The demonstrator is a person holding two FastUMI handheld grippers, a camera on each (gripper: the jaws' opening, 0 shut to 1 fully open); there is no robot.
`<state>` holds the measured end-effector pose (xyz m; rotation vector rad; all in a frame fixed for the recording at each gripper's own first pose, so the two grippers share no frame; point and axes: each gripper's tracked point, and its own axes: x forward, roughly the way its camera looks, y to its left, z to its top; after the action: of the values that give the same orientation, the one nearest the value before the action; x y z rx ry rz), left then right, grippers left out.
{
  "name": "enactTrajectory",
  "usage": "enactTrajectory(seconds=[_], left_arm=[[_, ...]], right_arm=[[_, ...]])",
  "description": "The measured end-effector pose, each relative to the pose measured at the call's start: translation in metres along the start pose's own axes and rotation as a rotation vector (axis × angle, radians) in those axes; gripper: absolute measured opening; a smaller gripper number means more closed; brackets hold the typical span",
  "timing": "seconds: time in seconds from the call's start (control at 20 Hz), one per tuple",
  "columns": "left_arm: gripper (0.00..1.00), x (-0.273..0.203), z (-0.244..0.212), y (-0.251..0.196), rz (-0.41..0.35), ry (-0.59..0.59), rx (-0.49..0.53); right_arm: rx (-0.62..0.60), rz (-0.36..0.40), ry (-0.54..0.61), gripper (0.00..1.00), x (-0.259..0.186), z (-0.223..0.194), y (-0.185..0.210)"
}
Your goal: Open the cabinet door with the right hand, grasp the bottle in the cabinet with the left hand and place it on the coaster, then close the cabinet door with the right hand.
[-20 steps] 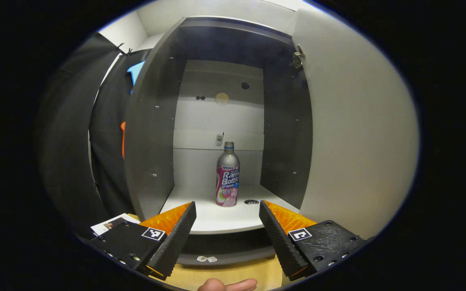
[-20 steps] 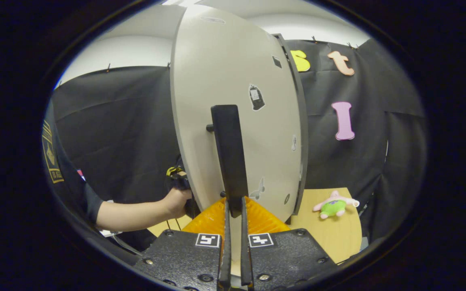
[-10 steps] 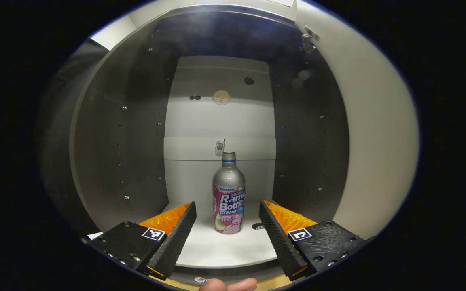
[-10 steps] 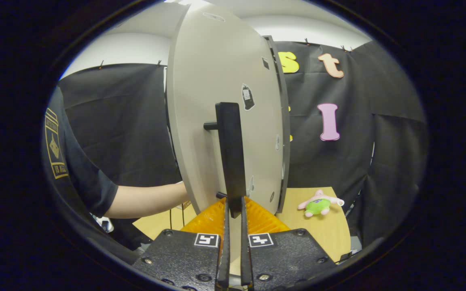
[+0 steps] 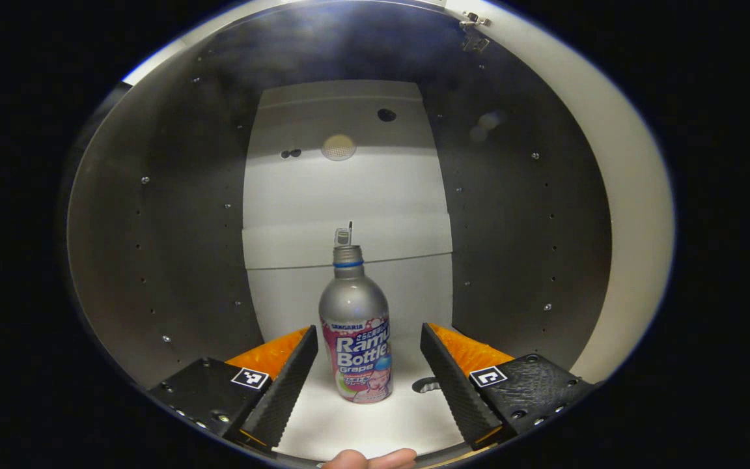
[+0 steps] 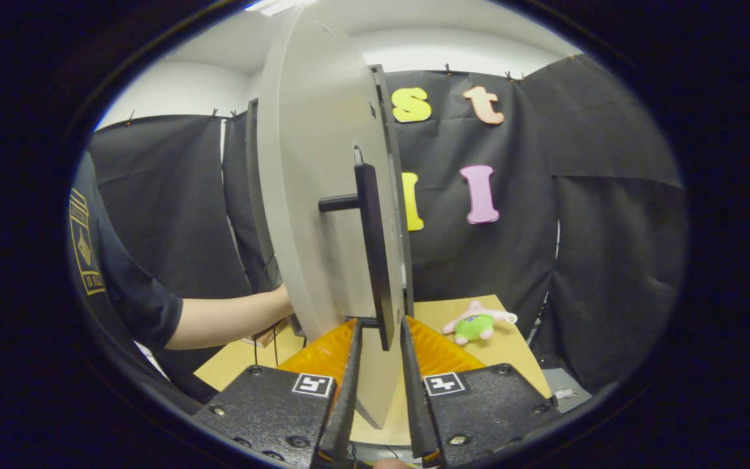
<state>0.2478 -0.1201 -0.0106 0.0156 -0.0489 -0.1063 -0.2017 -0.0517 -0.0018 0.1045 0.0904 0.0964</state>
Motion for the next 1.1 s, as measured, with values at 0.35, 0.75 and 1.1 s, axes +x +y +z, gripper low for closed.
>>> enactTrajectory(seconds=[0.35, 0.75, 1.1], left_arm=[[0.96, 0.03, -0.008, 0.012, 0.031, 0.014, -0.04], [0.96, 0.053, -0.015, 0.008, 0.034, 0.025, -0.042], [0.9, 0.051, -0.016, 0.013, 0.048, 0.044, -0.032]], right_arm=[[0.185, -0.156, -0.139, 0.63, -0.024, 0.021, -0.043], [0.181, -0.246, -0.042, 0.84, -0.013, 0.0, -0.062], [0.158, -0.285, -0.008, 0.84, -0.004, -0.009, -0.062]])
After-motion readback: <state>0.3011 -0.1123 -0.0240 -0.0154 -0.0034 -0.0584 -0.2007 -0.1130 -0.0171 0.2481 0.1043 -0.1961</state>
